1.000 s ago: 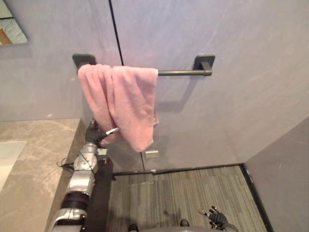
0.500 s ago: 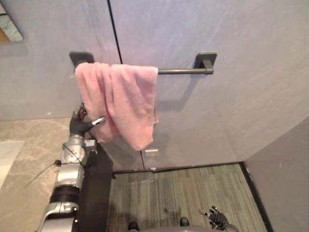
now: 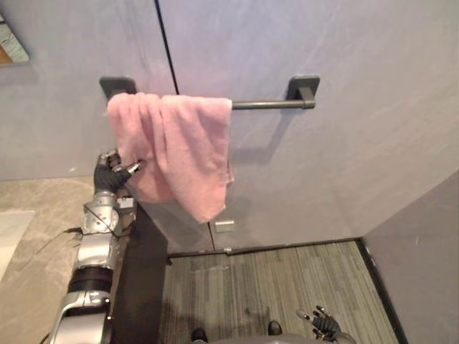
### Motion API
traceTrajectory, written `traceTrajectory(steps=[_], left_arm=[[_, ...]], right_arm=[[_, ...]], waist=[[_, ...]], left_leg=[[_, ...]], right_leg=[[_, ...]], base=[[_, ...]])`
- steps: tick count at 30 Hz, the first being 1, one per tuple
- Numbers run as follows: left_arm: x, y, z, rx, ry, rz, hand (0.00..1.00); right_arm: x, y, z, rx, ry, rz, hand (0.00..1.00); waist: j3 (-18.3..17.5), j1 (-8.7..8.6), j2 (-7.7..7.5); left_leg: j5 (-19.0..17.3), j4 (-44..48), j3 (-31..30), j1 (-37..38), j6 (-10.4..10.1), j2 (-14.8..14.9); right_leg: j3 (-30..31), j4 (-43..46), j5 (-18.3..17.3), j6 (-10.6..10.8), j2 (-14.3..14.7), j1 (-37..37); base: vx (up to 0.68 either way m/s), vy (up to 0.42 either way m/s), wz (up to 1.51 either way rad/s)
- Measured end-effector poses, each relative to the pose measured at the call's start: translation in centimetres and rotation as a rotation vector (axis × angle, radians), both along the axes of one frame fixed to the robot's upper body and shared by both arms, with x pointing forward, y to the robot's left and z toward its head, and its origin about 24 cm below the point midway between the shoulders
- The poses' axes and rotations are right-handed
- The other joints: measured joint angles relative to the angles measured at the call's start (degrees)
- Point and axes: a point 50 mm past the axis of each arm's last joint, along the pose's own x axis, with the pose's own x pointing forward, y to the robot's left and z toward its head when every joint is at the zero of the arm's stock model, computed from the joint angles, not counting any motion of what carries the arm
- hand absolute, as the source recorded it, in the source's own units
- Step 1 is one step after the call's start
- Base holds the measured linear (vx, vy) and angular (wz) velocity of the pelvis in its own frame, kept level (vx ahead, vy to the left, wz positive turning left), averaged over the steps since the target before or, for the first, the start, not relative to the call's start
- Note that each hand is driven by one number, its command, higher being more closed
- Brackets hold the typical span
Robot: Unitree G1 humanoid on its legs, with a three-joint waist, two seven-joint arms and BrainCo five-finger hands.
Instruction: Organize washtable
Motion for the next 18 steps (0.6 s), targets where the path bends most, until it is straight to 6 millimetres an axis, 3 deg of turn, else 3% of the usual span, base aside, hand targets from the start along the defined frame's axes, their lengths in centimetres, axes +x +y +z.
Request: traceTrajectory(steps=[13, 16, 18], left_arm=[[0.4, -2.3, -2.1, 0.000, 0.106, -0.158, 1.00], [0.3, -2.4, -2.3, -0.004, 0.108, -0.159, 1.00], [0.1, -2.4, -2.4, -0.004, 0.109, -0.157, 1.00]], right_arm=[[-0.6, -0.6, 0.0, -0.024, 0.019, 0.020, 0.00], [0.8, -1.3, 1.0, -0.077, -0.061, 0.036, 0.00], [3.2, -2.4, 2.7, -0.147, -0.180, 0.032, 0.00]], waist=[[0.15, -0.17, 0.28], [0.37, -0.38, 0.63], [0.40, -0.53, 0.74]], left_leg=[[0.01, 0.00, 0.00, 0.16, 0.01, 0.00], [0.01, 0.00, 0.08, 0.13, 0.02, -0.03], [0.00, 0.04, 0.46, -0.12, 0.02, -0.03]], right_leg=[[0.21, -0.07, 0.27, 0.05, 0.04, -0.10], [0.39, -0.06, 0.31, 0.11, 0.02, -0.42], [0.78, -0.01, 0.44, 0.19, 0.04, -1.00]], base=[[0.00, -0.002, -0.01], [0.00, -0.001, -0.02], [-0.02, -0.004, -0.13]])
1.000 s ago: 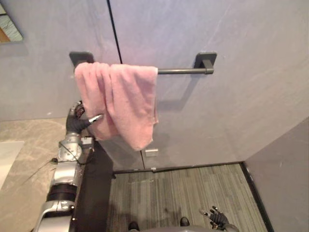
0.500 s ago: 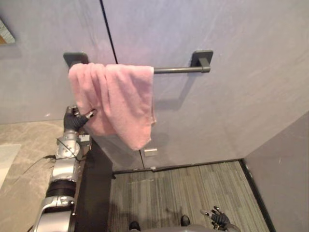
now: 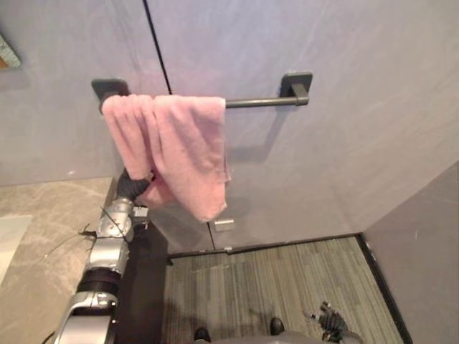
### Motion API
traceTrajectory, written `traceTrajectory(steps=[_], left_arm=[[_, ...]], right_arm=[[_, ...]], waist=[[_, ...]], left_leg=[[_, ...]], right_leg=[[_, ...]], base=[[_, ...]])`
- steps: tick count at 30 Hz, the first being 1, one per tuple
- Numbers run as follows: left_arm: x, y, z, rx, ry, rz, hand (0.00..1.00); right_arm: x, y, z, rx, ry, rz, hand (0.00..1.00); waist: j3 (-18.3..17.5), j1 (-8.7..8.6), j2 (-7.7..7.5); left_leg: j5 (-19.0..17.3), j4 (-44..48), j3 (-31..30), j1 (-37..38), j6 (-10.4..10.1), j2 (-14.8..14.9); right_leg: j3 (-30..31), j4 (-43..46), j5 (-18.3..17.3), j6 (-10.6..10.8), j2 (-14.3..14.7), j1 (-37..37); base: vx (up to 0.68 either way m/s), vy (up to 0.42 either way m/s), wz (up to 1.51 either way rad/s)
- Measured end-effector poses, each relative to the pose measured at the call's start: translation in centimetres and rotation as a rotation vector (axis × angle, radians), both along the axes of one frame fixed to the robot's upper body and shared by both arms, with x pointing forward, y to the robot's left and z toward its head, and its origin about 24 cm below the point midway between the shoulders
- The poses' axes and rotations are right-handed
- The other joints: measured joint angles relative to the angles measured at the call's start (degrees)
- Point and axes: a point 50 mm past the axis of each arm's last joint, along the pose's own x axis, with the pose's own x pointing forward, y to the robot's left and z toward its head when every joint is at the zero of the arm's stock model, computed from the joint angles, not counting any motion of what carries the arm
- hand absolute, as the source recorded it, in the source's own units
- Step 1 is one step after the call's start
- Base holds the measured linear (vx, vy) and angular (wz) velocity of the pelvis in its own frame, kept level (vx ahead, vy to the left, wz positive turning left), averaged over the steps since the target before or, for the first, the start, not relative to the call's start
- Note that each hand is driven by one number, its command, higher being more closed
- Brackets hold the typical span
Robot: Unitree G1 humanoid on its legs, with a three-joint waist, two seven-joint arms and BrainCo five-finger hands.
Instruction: Organize washtable
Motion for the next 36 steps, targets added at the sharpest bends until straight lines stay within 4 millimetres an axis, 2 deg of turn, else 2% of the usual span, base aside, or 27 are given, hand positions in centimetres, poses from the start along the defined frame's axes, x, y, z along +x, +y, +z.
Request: traceTrajectory(steps=[1, 3, 4, 6, 7, 10, 12, 18, 22, 28, 30, 32, 36], left_arm=[[0.0, 0.0, 0.0, 0.000, -0.001, 0.001, 1.00], [0.0, 0.0, 0.1, 0.000, -0.004, 0.006, 1.00], [0.0, 0.1, 0.3, -0.001, -0.016, 0.013, 1.00], [0.0, 0.1, 0.6, -0.001, -0.029, 0.019, 1.00], [0.0, 0.3, 0.8, -0.004, -0.039, 0.032, 1.00], [-0.1, 0.7, 0.9, -0.009, -0.047, 0.047, 1.00], [-0.1, 0.8, 1.0, -0.009, -0.049, 0.048, 1.00], [-0.2, 1.2, 1.3, -0.015, -0.064, 0.065, 1.00], [-0.2, 1.3, 1.6, -0.017, -0.076, 0.069, 1.00], [0.2, 1.0, 2.0, -0.039, -0.095, 0.061, 1.00], [0.4, 1.0, 2.3, -0.053, -0.105, 0.059, 1.00], [0.8, 0.6, 2.8, -0.064, -0.122, 0.049, 1.00], [1.1, 0.0, 2.8, -0.089, -0.126, 0.033, 1.00]], right_arm=[[3.4, -1.4, 2.7, -0.099, -0.148, 0.011, 0.00], [6.5, -2.2, 5.7, -0.173, -0.302, 0.025, 0.00], [9.5, -2.6, 9.1, -0.229, -0.468, 0.057, 0.00], [11.4, -2.6, 11.7, -0.264, -0.583, 0.098, 0.00], [13.6, -2.0, 15.0, -0.294, -0.729, 0.170, 0.00], [15.2, -1.1, 17.6, -0.296, -0.833, 0.242, 0.00], [16.0, 0.1, 19.9, -0.304, -0.923, 0.346, 0.00], [16.9, 3.3, 24.3, -0.261, -1.130, 0.510, 0.00], [17.4, 5.2, 26.1, -0.219, -1.200, 0.602, 0.00], [19.2, 10.9, 29.6, -0.149, -1.312, 0.823, 0.00], [19.6, 11.8, 30.1, -0.131, -1.323, 0.854, 0.00], [20.9, 13.1, 30.2, -0.121, -1.294, 0.879, 0.00], [22.2, 14.4, 30.2, -0.072, -1.261, 0.858, 0.00]], waist=[[0.01, 0.01, 0.00], [0.01, 0.05, 0.02], [0.02, 0.09, -0.01], [0.02, 0.15, -0.03], [0.02, 0.22, -0.03], [0.02, 0.26, -0.03], [0.05, 0.48, -0.08], [0.31, 0.44, -0.59], [0.32, 0.40, -0.60], [0.32, 1.02, -0.59], [0.32, 1.49, -0.59], [0.33, 2.07, -0.58], [0.36, 3.37, -0.52]], left_leg=[[-0.02, 0.29, 0.44, -0.12, 0.03, -0.04], [-0.05, 0.32, 0.77, -0.21, 0.08, -0.10], [-0.01, 0.38, 1.01, -0.53, 0.11, -0.12], [0.00, 0.39, 1.05, -0.70, 0.12, -0.12], [0.02, 0.40, 1.06, -0.77, 0.14, -0.11], [0.02, 0.40, 1.05, -0.79, 0.15, -0.03], [0.01, 0.40, 1.00, -0.82, 0.15, -0.03], [0.01, 0.40, 0.96, -1.10, 0.15, -0.04], [0.04, 0.40, 0.91, -1.41, 0.18, -0.04], [0.14, 0.41, 0.06, -1.98, 0.31, -0.01], [0.21, 0.41, -0.45, -2.20, 0.39, -0.01], [0.41, 0.41, -1.17, -2.62, 0.54, -0.03], [0.56, 0.42, -1.85, -3.01, 0.60, -0.10]], right_leg=[[0.62, -0.08, 0.28, 0.07, 0.04, -0.31], [1.15, -0.04, 0.46, 0.18, 0.04, -0.78], [1.56, -0.31, 1.00, 0.25, 0.04, -1.16], [1.73, -1.04, 1.58, 0.27, 0.04, -1.09], [2.02, -1.14, 1.74, 0.26, 0.09, -0.99], [2.45, -1.15, 1.98, 0.26, 0.25, -1.09], [2.50, -1.13, 2.03, 0.29, 0.25, -1.13], [2.71, -1.06, 2.17, 0.39, 0.26, -1.89], [2.74, -1.04, 2.24, 0.41, 0.30, -1.90], [2.10, -1.04, 2.26, 0.38, 0.29, -1.93], [1.62, -1.04, 2.26, 0.38, 0.26, -1.91], [1.15, -1.04, 2.26, 0.38, 0.18, -1.90], [0.72, -1.04, 2.26, 0.37, 0.05, -1.90]], base=[[-0.01, -0.003, -0.15], [-0.02, -0.002, -0.16], [-0.02, -0.003, -0.14], [-0.01, -0.007, -0.09], [0.00, -0.012, -0.08], [-0.01, -0.017, -0.06], [0.00, 0.000, 0.00], [-0.01, -0.006, -0.01], [-0.01, -0.004, -0.01], [-0.01, -0.014, 0.06], [-0.01, -0.020, 0.13], [-0.01, -0.017, 0.16], [-0.01, -0.011, 0.10]])
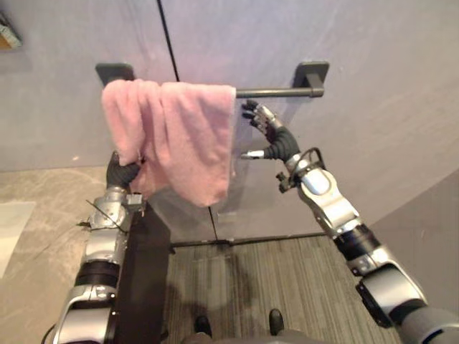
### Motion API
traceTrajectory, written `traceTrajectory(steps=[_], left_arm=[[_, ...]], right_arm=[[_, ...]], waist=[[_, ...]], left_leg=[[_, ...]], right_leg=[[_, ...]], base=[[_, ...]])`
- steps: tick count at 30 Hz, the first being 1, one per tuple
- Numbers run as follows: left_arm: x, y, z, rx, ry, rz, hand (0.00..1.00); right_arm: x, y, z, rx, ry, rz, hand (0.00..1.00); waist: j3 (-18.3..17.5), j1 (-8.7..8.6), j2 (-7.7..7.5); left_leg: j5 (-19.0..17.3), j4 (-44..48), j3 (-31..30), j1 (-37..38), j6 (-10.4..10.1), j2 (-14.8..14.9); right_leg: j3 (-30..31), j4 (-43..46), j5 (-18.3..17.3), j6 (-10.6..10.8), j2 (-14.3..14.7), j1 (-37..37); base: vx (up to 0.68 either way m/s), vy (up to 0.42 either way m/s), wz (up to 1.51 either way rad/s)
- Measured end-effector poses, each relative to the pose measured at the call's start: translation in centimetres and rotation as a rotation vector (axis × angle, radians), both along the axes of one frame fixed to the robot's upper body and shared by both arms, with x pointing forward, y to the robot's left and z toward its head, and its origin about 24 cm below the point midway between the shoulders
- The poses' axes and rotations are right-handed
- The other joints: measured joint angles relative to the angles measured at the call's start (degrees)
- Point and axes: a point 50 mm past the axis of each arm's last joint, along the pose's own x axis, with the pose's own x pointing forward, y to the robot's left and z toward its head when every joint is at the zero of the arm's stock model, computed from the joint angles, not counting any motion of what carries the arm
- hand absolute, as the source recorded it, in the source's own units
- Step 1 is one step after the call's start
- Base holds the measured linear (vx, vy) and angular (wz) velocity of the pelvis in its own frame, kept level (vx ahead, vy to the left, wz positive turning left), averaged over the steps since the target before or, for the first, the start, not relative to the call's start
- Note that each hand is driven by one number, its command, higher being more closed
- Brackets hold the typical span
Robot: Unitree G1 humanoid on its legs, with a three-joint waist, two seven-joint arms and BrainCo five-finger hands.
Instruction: Organize washtable
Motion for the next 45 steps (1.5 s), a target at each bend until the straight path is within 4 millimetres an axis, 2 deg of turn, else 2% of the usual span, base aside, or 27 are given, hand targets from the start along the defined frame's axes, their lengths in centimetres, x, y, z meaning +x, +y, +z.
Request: traceTrajectory(steps=[6, 11, 15, 16, 24, 34, 39, 45], left_arm=[[0.5, -0.5, 0.5, -0.035, -0.026, 0.000, 1.00], [0.6, -0.6, 0.6, -0.039, -0.027, -0.004, 1.00], [0.9, -0.9, 1.0, -0.046, -0.044, -0.012, 1.00], [0.9, -0.9, 1.0, -0.046, -0.045, -0.012, 1.00], [1.3, -1.0, 1.7, -0.063, -0.070, -0.016, 1.00], [1.2, -0.9, 2.5, -0.065, -0.105, -0.003, 1.00], [1.1, -0.9, 2.8, -0.066, -0.118, 0.000, 1.00], [1.1, -0.9, 2.9, -0.066, -0.122, 0.000, 1.00]], right_arm=[[1.7, 1.4, 1.5, -0.012, 0.009, -0.025, 0.00], [2.0, 3.3, 2.9, -0.019, -0.009, 0.007, 0.00], [2.5, 3.9, 3.8, -0.016, -0.023, -0.005, 0.00], [2.4, 4.4, 4.1, -0.007, -0.028, 0.007, 1.00], [2.7, 5.8, 5.6, -0.006, -0.042, 0.022, 1.00], [3.1, 5.0, 5.9, -0.012, -0.053, -0.024, 1.00], [3.5, 3.3, 5.8, 0.021, -0.042, -0.072, 1.00], [4.2, -0.1, 6.3, 0.048, -0.047, -0.171, 1.00]], waist=[[0.38, 0.08, 0.50], [1.02, 0.18, 1.10], [1.14, 0.32, 1.19], [1.18, 0.36, 1.22], [2.62, 0.37, 1.85], [2.64, 0.72, 1.88], [2.65, 0.65, 1.86], [2.66, 0.34, 1.83]], left_leg=[[0.69, -0.01, -1.53, -0.89, 0.28, -0.09], [1.07, -0.01, -2.20, -1.28, 0.27, -0.06], [1.35, -0.01, -2.91, -1.78, 0.26, -0.04], [1.35, -0.01, -2.91, -1.85, 0.25, -0.04], [2.06, -0.02, -3.39, -2.76, 0.29, 0.06], [2.58, -0.02, -3.41, -3.25, 0.33, 0.09], [2.77, -0.03, -3.36, -3.25, 0.43, 0.03], [2.87, -0.09, -2.37, -3.38, 0.40, -0.03]], right_leg=[[-1.40, -0.01, 0.05, -0.08, -0.18, -0.04], [-2.15, -0.01, 0.12, -0.18, -0.18, -0.04], [-2.68, -0.10, 0.15, -0.22, -0.18, -0.10], [-2.68, -0.28, 0.24, -0.35, -0.17, -0.09], [-2.93, -0.92, 1.07, -0.54, -0.06, -0.41], [-2.89, -0.91, 1.53, -0.54, 0.00, -0.98], [-2.79, -0.90, 1.90, -0.46, -0.08, -1.07], [-2.06, -0.90, 2.59, -0.26, -0.15, -1.90]], base=[[-0.03, -0.018, 0.12], [-0.04, -0.017, 0.07], [-0.02, -0.012, 0.09], [0.00, 0.000, 0.00], [-0.03, -0.008, 0.03], [-0.03, -0.004, 0.00], [-0.04, -0.001, -0.01], [-0.06, -0.001, -0.10]])
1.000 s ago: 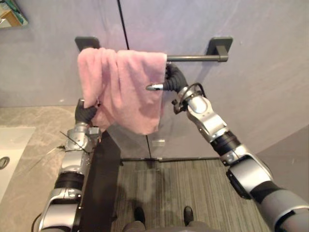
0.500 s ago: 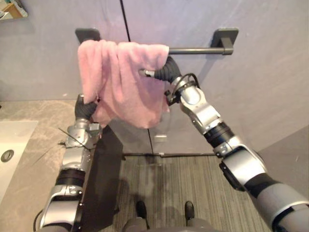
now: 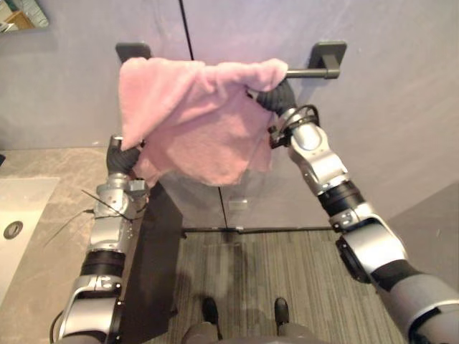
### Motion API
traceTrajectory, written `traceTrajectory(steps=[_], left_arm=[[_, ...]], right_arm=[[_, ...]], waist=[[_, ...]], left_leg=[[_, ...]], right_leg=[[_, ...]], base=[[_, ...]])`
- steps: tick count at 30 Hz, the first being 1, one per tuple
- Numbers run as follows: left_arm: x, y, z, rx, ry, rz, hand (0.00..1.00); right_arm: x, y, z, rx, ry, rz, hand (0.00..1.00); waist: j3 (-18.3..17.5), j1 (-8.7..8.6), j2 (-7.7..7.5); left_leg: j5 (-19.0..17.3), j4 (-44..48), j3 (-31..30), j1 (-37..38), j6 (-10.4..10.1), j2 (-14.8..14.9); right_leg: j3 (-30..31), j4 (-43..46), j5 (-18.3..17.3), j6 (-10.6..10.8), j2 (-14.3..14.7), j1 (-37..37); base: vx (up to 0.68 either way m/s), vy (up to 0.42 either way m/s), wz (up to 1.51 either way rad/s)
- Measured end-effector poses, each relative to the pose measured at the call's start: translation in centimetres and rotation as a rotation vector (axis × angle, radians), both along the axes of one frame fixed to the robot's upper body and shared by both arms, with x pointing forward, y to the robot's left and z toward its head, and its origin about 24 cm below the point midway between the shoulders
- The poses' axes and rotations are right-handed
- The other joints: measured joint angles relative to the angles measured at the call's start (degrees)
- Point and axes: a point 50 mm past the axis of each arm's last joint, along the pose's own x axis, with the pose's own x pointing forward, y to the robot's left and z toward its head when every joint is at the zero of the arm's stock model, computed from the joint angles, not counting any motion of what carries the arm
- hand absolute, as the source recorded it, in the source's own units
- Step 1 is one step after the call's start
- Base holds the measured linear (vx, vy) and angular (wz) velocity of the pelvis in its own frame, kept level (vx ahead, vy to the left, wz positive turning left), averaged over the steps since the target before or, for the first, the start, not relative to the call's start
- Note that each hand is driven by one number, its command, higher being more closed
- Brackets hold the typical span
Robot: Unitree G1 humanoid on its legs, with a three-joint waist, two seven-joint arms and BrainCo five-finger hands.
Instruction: Organize washtable
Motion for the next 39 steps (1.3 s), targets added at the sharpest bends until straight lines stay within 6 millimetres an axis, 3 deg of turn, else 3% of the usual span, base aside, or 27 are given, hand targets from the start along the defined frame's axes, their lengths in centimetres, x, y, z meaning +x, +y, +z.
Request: traceTrajectory(steps=[7, 18, 31, 32, 33, 39], left_arm=[[0.1, -0.2, 0.5, 0.004, -0.019, -0.013, 1.00], [0.5, -0.4, 0.1, -0.008, -0.001, -0.021, 1.00], [0.7, -0.2, -0.5, -0.015, 0.023, -0.010, 1.00], [0.7, -0.1, -0.7, -0.016, 0.030, -0.006, 1.00], [0.7, 0.0, -0.9, -0.018, 0.040, -0.002, 0.00], [0.7, 0.3, -1.6, -0.024, 0.070, 0.013, 0.00]], right_arm=[[-0.2, -1.5, 0.2, 0.006, -0.015, -0.027, 1.00], [-0.3, -1.5, 0.1, 0.097, 0.019, 0.016, 1.00], [-0.2, -1.5, -0.5, 0.080, 0.050, 0.037, 1.00], [-0.2, -1.4, -0.6, 0.075, 0.051, 0.040, 0.00], [-0.2, -1.1, -0.7, 0.065, 0.054, 0.047, 0.00], [-0.2, -1.4, -1.1, 0.070, 0.071, 0.042, 0.00]], waist=[[0.01, -0.54, -0.02], [0.02, -0.52, -0.09], [-0.12, -1.20, -0.33], [-0.16, -1.28, -0.41], [-0.25, -1.25, -0.55], [-0.68, -1.34, -1.29]], left_leg=[[0.03, 0.02, 2.08, -0.25, 0.00, 0.05], [0.11, -0.02, 2.14, -0.35, 0.05, 0.06], [1.21, -0.37, 0.48, -1.01, 0.05, 0.31], [1.35, -0.38, 0.24, -1.16, 0.02, 0.37], [1.40, -0.38, 0.22, -1.16, 0.00, 0.42], [1.51, -0.37, -0.26, -1.27, -0.07, 0.42]], right_leg=[[2.05, -0.43, 0.96, 0.19, 0.18, -1.35], [2.30, -0.90, 1.27, 0.16, 0.22, -1.37], [0.85, -0.83, 1.57, -0.08, 0.41, -1.22], [0.71, -0.81, 1.61, -0.13, 0.48, -1.23], [0.71, -0.81, 1.64, -0.16, 0.51, -1.22], [0.20, -0.81, 1.70, -0.19, 0.49, -1.06]], base=[[0.00, -0.005, -0.17], [0.00, -0.002, -0.01], [-0.01, -0.007, 0.04], [-0.05, -0.017, 0.13], [-0.05, -0.015, 0.05], [0.00, -0.002, 0.03]])
